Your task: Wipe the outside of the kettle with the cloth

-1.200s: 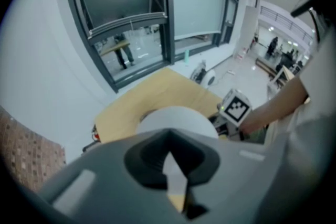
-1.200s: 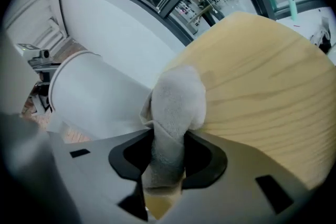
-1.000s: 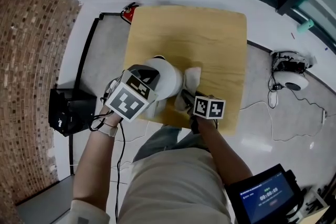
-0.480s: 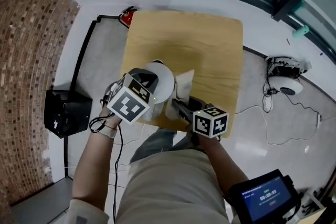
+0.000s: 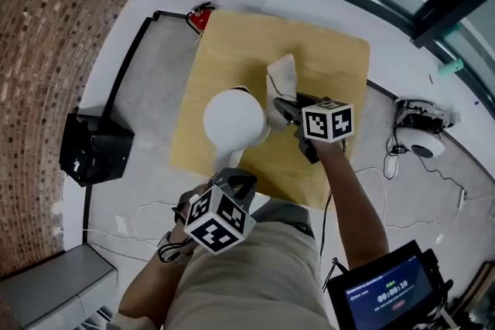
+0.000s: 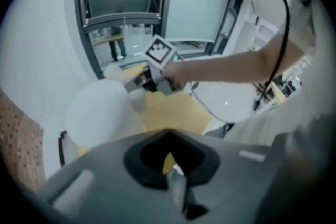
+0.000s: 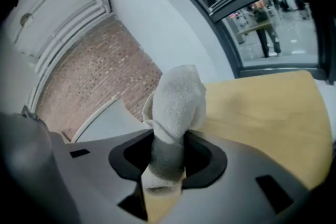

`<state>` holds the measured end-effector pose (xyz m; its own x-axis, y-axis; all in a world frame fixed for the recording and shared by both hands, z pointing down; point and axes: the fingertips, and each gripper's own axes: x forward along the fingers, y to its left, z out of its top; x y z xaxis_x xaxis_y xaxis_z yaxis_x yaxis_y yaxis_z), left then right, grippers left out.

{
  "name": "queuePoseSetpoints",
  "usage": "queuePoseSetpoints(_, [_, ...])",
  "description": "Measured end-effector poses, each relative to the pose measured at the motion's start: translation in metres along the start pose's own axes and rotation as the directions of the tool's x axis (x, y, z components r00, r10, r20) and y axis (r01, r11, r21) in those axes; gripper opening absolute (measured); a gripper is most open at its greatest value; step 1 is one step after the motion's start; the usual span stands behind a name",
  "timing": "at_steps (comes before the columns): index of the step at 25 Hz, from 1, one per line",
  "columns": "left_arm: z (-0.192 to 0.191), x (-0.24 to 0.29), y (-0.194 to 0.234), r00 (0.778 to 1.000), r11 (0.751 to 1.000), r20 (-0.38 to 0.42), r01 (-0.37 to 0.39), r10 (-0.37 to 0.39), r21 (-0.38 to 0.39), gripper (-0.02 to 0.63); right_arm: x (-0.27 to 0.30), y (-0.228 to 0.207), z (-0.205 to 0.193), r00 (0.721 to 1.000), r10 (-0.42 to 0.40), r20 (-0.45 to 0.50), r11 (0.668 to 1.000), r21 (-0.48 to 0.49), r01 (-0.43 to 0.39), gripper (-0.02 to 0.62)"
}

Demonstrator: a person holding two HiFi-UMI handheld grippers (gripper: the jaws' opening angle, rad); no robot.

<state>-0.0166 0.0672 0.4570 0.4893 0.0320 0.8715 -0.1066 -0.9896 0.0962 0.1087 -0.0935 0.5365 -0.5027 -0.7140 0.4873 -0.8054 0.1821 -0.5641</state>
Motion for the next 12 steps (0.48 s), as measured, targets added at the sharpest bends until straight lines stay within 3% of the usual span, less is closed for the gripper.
queuePoseSetpoints(2, [-0.011,0.015,0.002,0.999,0.999,-0.042,-0.027,0.026,-0.03,-0.001,0.022,0.005,0.02,0.995,0.073,-0.063,0.992,-0.097,-0.079,0.151])
queuePoseSetpoints(5, [-0.016,0.022,0.005,0.999,0.995,-0.047,-0.004,-0.001,-0.104,-0.002,0.049,0.013,0.038,0.974,0.168,-0.155,0.951,-0.234,-0.202,0.151])
queuePoseSetpoints(8, [-0.028,0.02,0.012,0.999,0.99,-0.055,-0.01,0.003,-0.139,-0.002,0.061,0.034,0.038,0.924,0.299,-0.24,0.905,-0.235,-0.354,0.152])
queuePoseSetpoints(12, [-0.057,0.011,0.041,0.983,0.98,-0.128,-0.149,0.133,-0.129,-0.002,0.052,0.053,0.021,0.856,0.396,-0.333,0.844,-0.236,-0.482,0.152])
